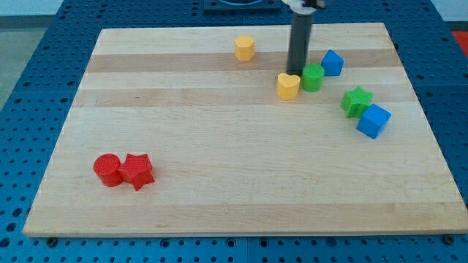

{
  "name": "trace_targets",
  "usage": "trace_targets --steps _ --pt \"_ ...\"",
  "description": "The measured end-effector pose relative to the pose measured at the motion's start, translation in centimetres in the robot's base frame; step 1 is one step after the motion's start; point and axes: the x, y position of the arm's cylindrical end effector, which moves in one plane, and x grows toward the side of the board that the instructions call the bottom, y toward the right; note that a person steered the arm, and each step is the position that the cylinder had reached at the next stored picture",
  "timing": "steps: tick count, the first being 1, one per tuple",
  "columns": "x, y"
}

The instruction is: Put the yellow heart vertically below the yellow hexagon

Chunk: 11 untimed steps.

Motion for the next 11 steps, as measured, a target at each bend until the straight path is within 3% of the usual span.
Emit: trace_targets --steps 1,2,8,11 --pt "3.0 4.6" --pt "2.9 4.2" --pt "3.1 -6.1" --pt "3.1 -6.3"
